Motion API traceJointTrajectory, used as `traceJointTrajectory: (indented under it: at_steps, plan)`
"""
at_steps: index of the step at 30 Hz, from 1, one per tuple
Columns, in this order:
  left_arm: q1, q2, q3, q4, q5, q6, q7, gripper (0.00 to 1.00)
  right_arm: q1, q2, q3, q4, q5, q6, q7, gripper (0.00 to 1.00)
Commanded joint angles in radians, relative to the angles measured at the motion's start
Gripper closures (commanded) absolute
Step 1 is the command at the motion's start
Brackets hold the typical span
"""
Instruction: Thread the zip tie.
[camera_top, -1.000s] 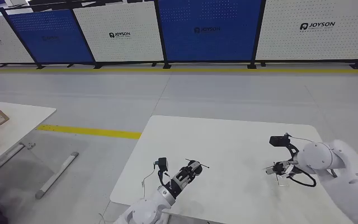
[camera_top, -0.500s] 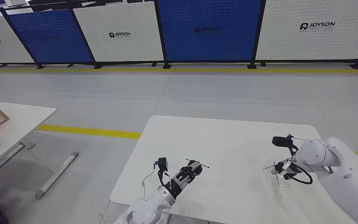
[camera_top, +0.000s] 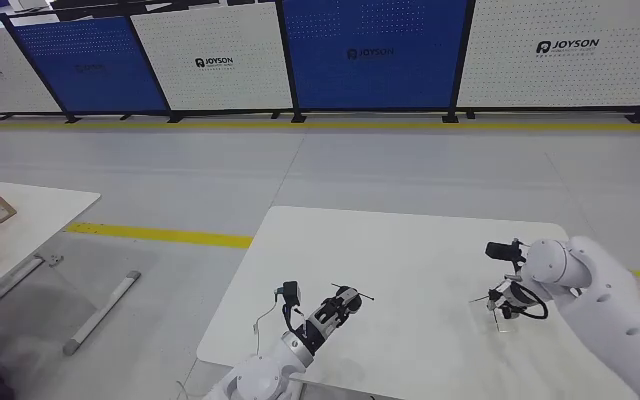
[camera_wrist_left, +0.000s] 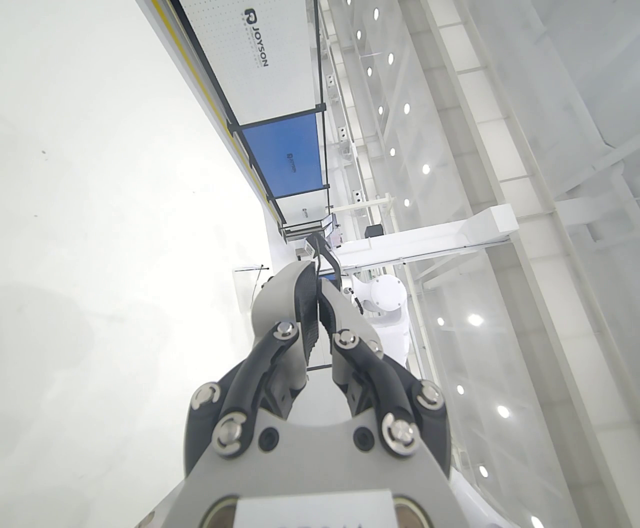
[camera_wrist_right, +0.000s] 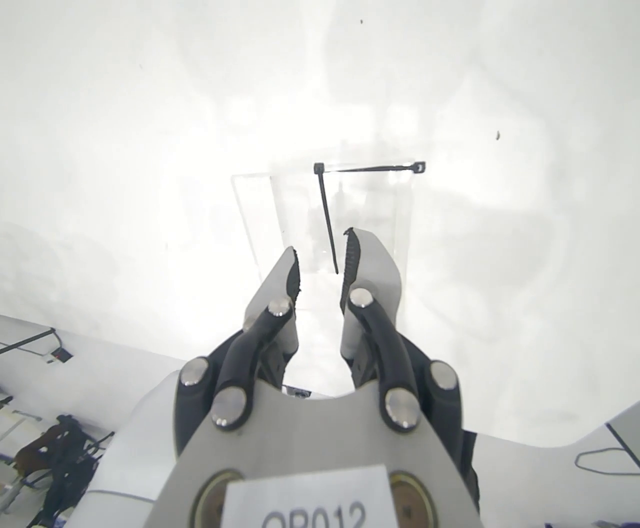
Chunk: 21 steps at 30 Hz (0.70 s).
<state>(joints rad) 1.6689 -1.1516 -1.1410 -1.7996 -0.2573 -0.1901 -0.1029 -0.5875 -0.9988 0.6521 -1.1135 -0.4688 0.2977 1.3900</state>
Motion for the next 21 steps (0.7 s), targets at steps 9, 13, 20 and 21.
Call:
traceJointTrajectory:
  at_steps: [9,13,20,21]
  plan:
    - [0.000,0.000,0.000,0.000,0.000,0.000,0.000,1.00,0.053,-0.053,-0.076,0.123,0.019,-0.017,0.000,0.78]
    - [0.000,0.000,0.000,0.000,0.000,0.000,0.000,1.00,0.073,-0.072,-0.097,0.166,0.023,-0.022,0.000,0.76]
    - [0.000,0.000,0.000,0.000,0.000,0.000,0.000,1.00,0.099,-0.105,-0.135,0.224,0.019,-0.019,0.000,0.73]
    - [0.000,0.000,0.000,0.000,0.000,0.000,0.000,1.00,0.103,-0.111,-0.142,0.234,0.020,-0.021,0.000,0.73]
